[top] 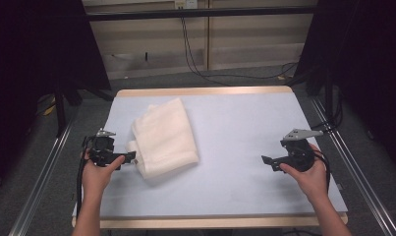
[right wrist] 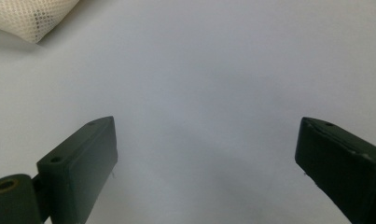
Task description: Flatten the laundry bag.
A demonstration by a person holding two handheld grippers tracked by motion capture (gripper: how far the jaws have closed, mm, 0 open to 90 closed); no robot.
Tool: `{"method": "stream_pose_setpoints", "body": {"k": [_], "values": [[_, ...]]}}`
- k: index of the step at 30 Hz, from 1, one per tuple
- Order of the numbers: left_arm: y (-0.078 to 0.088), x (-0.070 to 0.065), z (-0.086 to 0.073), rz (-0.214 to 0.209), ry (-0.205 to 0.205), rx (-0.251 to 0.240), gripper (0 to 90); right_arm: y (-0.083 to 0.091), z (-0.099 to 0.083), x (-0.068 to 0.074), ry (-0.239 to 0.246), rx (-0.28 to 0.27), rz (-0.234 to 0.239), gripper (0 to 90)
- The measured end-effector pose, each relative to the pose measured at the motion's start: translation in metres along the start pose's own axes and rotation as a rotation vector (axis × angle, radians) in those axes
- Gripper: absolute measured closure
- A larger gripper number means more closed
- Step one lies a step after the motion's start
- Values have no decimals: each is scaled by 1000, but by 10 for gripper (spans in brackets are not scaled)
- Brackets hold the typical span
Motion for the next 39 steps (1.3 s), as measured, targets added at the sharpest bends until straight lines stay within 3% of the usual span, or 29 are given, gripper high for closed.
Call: {"method": "stream_pose_setpoints", "body": {"k": [1,2,3,4,7,12,16,18,23,27,28,33,34,37,39], "values": [[-3,-1,-1,-4,16,-13,123,0,0,0,4,1,-1,52],[-5,0,-2,-43,36,-6,169,0,-1,0,4,3,1,56],[-5,0,-2,-43,36,-6,203,0,-1,0,4,3,1,56],[-11,0,-4,-84,64,5,223,0,-1,0,5,8,1,58],[-14,0,-5,-115,72,4,244,-1,-1,0,3,8,0,61],[-16,-3,-3,-129,76,-9,336,-1,-1,0,13,9,3,66],[-17,-6,-2,-159,96,-26,505,-1,-1,0,14,14,0,69],[-16,-7,-2,-161,96,-30,528,0,-1,-1,15,11,-4,69],[-15,-10,0,-180,87,-29,746,1,-1,-2,7,7,-4,70],[-12,-14,4,-195,107,-49,900,1,-1,-3,3,8,-2,70],[-11,-15,5,-224,116,-45,900,1,-1,-3,6,6,-1,70],[-9,-19,9,-230,104,-24,900,2,-2,-3,11,6,0,69],[-9,-22,11,-240,128,-34,900,3,-3,-3,1,8,-6,70],[-8,-22,12,-240,115,-22,900,4,-3,-4,7,9,-4,70],[-7,-21,13,-209,106,-14,900,4,-3,-3,3,9,-6,70]]}}
Point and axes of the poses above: each handheld gripper's, and its own axes: y roughly backward along the jaws, z roughly out of its top, x roughly to its left, the point moved 2 cm from there along -y, roughly forward along the jaws, and after that the axes turned 2 degrees about -x, right-handed, at the moved point
